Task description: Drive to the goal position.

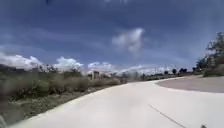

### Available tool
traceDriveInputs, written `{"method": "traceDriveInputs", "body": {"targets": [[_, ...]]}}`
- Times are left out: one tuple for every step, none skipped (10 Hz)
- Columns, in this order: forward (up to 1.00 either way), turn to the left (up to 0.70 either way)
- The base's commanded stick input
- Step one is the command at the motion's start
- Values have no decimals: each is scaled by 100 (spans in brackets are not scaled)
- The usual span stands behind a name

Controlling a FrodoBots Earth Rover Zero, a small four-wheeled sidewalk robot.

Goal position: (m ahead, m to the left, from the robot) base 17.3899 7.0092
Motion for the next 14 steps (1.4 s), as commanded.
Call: {"method": "traceDriveInputs", "body": {"targets": [[85,4],[85,4],[85,-28],[85,-30],[85,-30],[85,-19],[85,4],[85,4],[85,4],[85,4],[85,4],[85,4],[85,4],[85,4]]}}
